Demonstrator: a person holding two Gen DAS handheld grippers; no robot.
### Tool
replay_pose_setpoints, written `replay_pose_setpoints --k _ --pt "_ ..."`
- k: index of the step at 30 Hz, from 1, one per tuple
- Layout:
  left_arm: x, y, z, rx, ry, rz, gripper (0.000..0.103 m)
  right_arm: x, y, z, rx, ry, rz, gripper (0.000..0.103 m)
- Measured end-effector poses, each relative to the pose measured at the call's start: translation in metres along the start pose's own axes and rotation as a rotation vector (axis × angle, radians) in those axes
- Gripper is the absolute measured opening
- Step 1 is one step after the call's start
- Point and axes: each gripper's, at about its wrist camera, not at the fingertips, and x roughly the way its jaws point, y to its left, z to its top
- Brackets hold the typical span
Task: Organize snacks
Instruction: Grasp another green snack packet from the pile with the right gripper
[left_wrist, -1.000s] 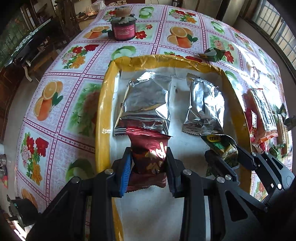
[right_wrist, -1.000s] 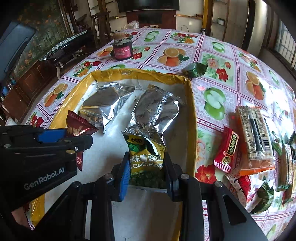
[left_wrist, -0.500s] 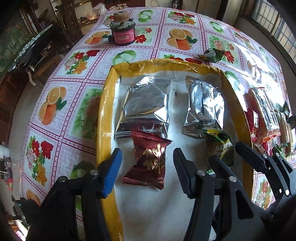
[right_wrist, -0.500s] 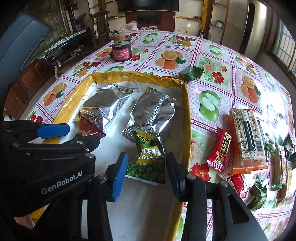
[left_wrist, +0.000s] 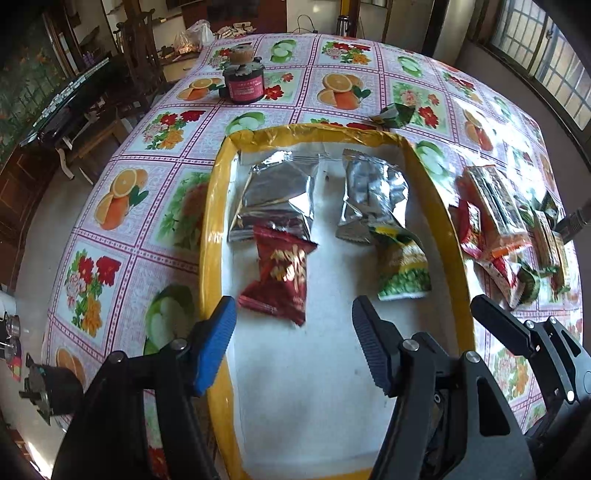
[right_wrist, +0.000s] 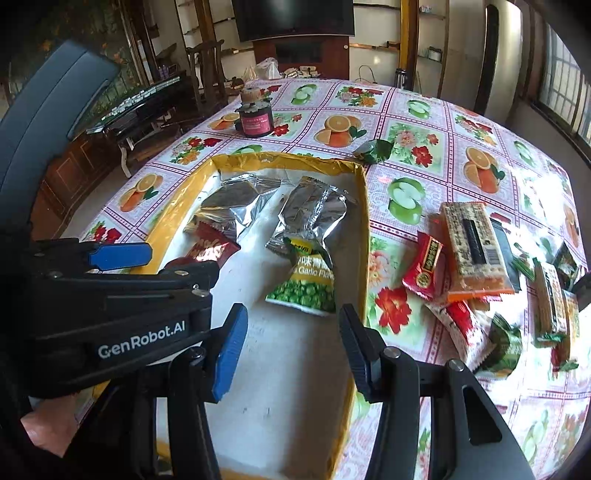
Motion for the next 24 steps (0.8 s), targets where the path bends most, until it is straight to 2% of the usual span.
replay_pose_setpoints --k 6,12,18,24 --pt "-0.019 -0.018 -0.026 0.021 -0.034 -0.023 0.068 -0.026 -0.008 -0.026 0.007 -0.023 0.0 0.057" --pt "-0.029 -0.053 -0.046 0.09 -0.044 -0.046 0.069 -0.052 -0.039 -0.056 0.073 -0.049 -0.011 0.059" --pt "-0.033 -0.076 -0.047 0.117 -0.046 -0.066 0.07 -0.073 -0.105 -0.084 0.226 -0.076 -0.077 0.061" --pt "-0.03 -0.097 -0.037 0.129 -0.031 -0.073 0.07 -0.065 -0.17 -0.087 0.378 -0.057 -0.165 0.061"
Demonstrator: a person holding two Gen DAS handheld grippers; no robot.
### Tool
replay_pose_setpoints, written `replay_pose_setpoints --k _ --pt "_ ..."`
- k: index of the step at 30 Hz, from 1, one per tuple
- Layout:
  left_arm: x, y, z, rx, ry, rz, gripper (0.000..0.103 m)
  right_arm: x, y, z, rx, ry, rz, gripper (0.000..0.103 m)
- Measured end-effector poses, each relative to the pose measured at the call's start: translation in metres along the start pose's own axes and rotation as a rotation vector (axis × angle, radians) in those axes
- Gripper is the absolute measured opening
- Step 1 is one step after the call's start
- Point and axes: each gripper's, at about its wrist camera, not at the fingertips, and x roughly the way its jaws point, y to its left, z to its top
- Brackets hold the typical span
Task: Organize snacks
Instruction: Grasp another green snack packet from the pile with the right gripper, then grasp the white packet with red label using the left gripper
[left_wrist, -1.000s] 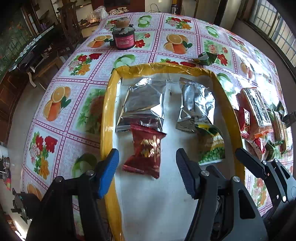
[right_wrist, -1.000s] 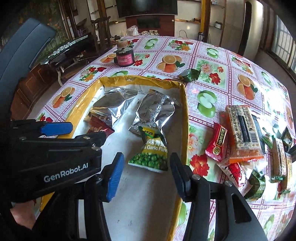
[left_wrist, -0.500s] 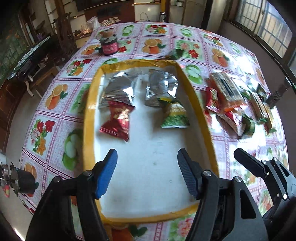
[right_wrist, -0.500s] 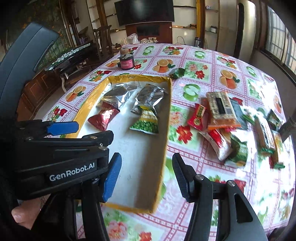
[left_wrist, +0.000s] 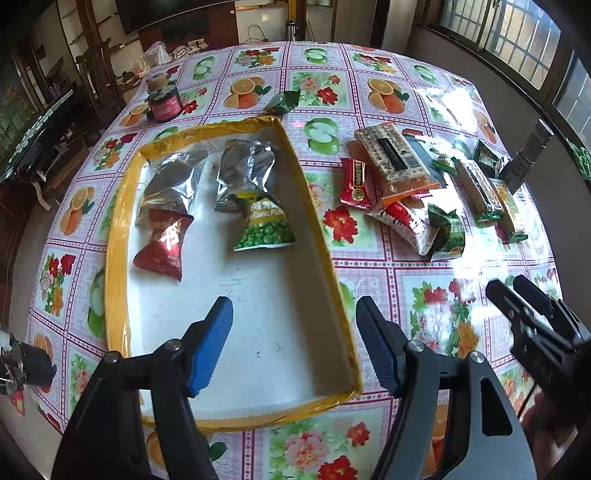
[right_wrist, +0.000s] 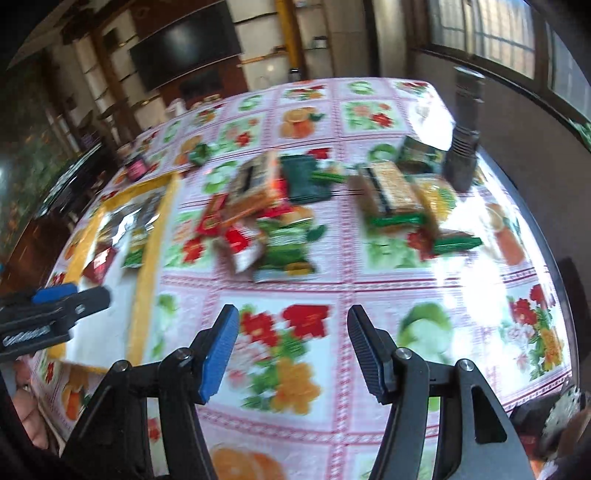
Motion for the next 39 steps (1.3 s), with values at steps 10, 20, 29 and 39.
replay_pose_setpoints --k 10,20,29,39 --pt "-0.005 -0.001 0.029 -0.04 -0.009 -0.033 0.07 0.062 0.012 0.04 -0.003 0.059 0.055 0.061" --pt "0.003 -0.04 0.054 -0.044 0.032 -0.078 0.071 0.057 -0.003 0.03 -0.042 0.082 0.023 0.032" --pt "0.063 -0.118 0.055 -0.081 0.179 0.018 0.071 0.033 -0.037 0.002 -0.019 0.041 -0.009 0.033" --pt "0.106 -0.111 0.069 -0.166 0.246 0.076 0.071 0.031 -0.037 0.001 -0.031 0.041 0.009 0.034"
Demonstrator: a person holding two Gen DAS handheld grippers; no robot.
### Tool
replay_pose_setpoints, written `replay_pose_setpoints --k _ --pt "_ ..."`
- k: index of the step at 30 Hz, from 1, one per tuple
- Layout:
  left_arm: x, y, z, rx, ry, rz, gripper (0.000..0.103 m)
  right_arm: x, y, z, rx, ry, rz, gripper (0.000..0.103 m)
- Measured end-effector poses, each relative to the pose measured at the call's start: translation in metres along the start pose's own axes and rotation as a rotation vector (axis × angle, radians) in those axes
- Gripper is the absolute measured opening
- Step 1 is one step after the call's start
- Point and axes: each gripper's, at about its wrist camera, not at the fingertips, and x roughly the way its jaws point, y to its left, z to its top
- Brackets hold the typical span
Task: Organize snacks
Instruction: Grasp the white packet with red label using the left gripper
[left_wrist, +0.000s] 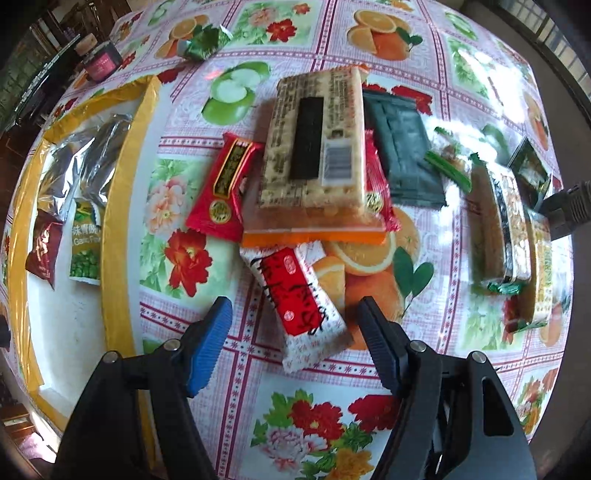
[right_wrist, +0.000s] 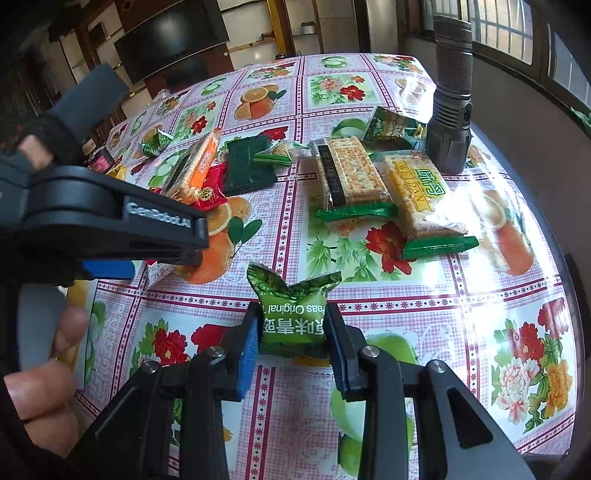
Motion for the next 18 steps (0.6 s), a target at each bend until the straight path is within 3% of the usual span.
replay_pose_setpoints --k 2,3,6,11,18 --pt "0.001 -0.002 0.001 0.017 0.006 -0.011 0.07 0.0 0.0 0.0 0.0 0.0 0.0 0.034" --pt "0.001 -0.004 0.001 0.02 0.002 -0.015 0.064 0.0 0.0 0.0 0.0 0.0 0.0 0.034" --pt "-0.003 -0.006 0.001 0.042 -0.011 -0.025 0.032 0.0 0.0 0.0 0.0 0.001 -0.002 0.034" --pt "-0.007 -0.003 -0.001 0.071 -0.026 -0.027 0.026 0.0 0.001 0.0 0.005 -0.006 -0.008 0.034" --pt "-0.011 0.014 -0.024 0.136 -0.038 -0.034 0.026 -0.005 0.013 -0.005 -0.032 -0.021 -0.061 0.032"
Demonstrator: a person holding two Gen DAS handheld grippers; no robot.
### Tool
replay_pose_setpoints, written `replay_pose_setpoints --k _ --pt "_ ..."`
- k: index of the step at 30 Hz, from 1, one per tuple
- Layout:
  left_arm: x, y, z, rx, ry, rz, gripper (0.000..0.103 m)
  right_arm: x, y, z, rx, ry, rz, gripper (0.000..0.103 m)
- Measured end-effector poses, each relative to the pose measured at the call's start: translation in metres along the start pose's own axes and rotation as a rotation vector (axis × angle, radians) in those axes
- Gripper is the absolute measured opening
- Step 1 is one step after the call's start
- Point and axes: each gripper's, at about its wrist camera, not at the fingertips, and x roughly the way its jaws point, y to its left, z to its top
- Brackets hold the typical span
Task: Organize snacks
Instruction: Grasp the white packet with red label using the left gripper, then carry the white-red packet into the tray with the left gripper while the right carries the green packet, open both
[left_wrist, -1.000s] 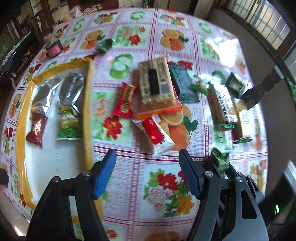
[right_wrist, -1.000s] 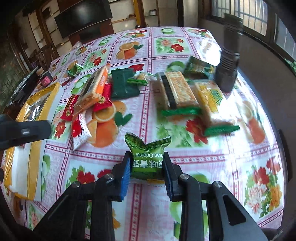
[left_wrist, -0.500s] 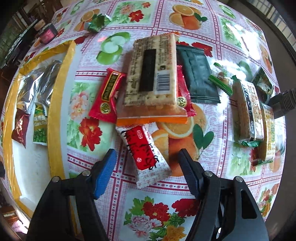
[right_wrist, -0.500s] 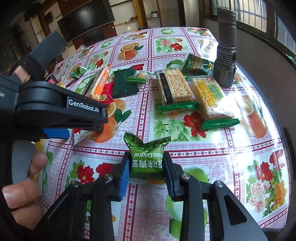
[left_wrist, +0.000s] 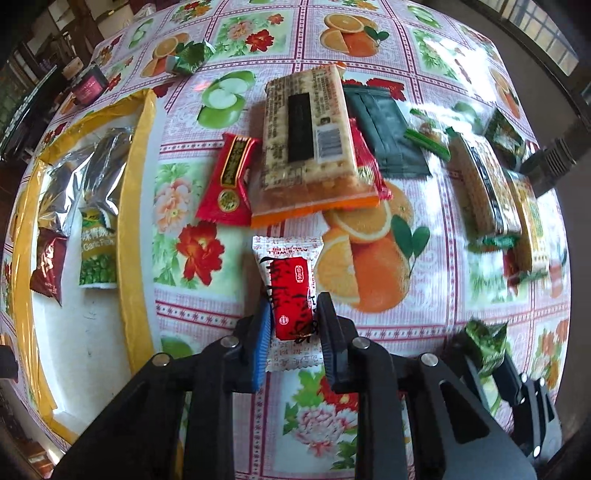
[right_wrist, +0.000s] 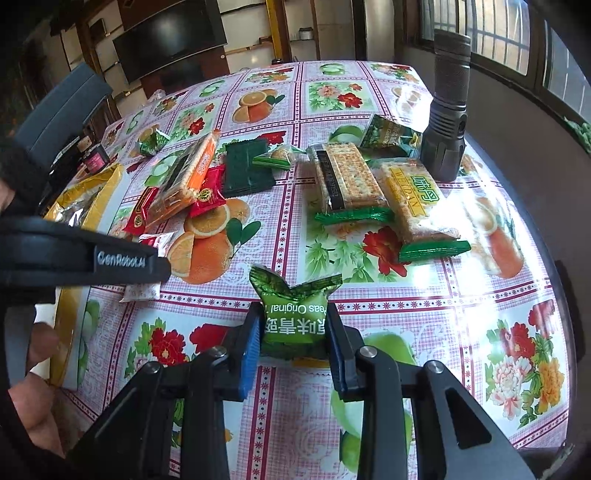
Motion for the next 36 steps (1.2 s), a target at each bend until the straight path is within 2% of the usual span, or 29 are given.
replay_pose_setpoints --k 6,11,17,26,36 --pt "-0.009 0.004 -0.045 0.114 -0.021 -0.02 0.026 -0.014 0.009 -0.018 -0.022 0.012 -0.01 0.032" --pt "-0.022 0.005 -0.09 0.246 -0.084 -0.023 0.026 -0.033 0.014 -0.039 -0.018 0.002 -0.026 0.032" --pt "-0.041 0.009 -0.128 0.353 -0.157 -0.044 0.026 -0.049 0.012 -0.057 0.02 -0.013 -0.032 0.032" --pt "-0.063 0.04 -0.156 0.381 -0.243 -0.084 0.026 -0.061 0.021 -0.071 0.042 -0.024 -0.035 0.032" --pt "-0.084 0.067 -0.159 0.347 -0.305 -0.122 0.026 -0.076 0.063 -0.049 -0.032 -0.073 -0.007 0.032"
